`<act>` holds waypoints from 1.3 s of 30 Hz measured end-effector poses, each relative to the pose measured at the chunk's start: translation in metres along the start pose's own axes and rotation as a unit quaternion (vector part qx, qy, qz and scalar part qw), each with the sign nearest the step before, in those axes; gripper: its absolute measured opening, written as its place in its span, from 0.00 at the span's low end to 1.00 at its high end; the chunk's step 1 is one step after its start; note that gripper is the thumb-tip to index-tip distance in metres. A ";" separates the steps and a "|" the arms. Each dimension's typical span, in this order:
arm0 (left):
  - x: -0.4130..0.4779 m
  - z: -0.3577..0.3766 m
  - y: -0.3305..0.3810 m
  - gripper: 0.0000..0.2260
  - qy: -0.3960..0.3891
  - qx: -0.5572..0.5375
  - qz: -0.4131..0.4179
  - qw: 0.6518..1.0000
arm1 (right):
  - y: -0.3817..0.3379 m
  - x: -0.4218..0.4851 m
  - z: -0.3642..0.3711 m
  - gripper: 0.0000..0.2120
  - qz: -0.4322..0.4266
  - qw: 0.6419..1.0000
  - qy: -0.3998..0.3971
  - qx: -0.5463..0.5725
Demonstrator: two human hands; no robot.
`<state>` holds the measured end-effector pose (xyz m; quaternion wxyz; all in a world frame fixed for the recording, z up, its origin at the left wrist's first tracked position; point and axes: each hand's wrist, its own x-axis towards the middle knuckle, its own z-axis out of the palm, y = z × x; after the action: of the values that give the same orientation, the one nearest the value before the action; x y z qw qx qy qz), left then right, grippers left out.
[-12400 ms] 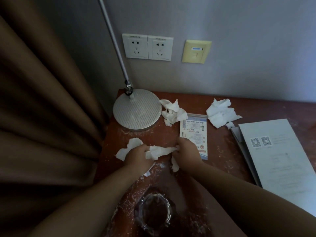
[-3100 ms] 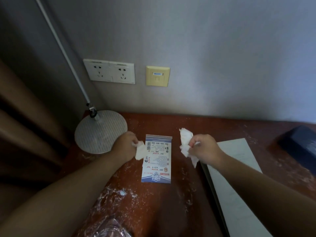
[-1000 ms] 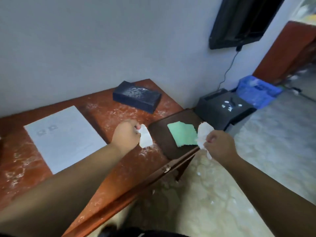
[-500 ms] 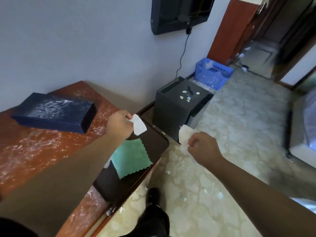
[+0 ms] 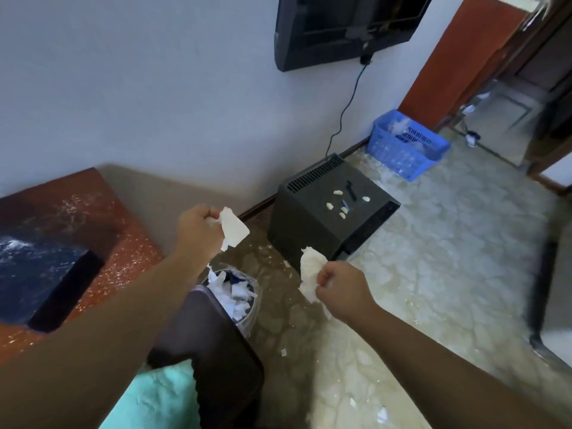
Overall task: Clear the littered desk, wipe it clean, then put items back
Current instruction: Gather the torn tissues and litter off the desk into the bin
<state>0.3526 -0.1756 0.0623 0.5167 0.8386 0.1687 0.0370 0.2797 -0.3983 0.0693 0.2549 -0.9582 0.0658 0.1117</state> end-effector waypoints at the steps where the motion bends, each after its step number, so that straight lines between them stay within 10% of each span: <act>1: 0.006 0.004 0.000 0.13 0.011 -0.015 -0.008 1.000 | -0.001 0.014 0.001 0.12 -0.005 1.000 -0.006 0.002; 10: 0.032 0.056 -0.005 0.09 0.116 -0.070 -0.156 0.978 | 0.004 0.143 0.036 0.17 -0.123 0.979 -0.160 -0.037; 18: 0.064 0.140 -0.024 0.14 0.305 -0.185 -0.343 0.869 | 0.020 0.250 0.067 0.13 -0.225 0.930 -0.277 -0.091; 28: 0.109 0.198 -0.184 0.03 0.440 -0.169 -0.504 0.724 | 0.057 0.318 0.231 0.14 -0.107 0.905 -0.411 0.005; 39: 0.118 0.274 -0.343 0.10 0.459 -0.003 -0.480 0.748 | 0.099 0.356 0.471 0.15 -0.143 0.869 -0.452 -0.141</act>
<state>0.4449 -0.2313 -0.3790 0.3289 0.5276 0.7658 0.1646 0.5205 -0.2716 -0.4643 0.1316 -0.8276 -0.2109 0.5034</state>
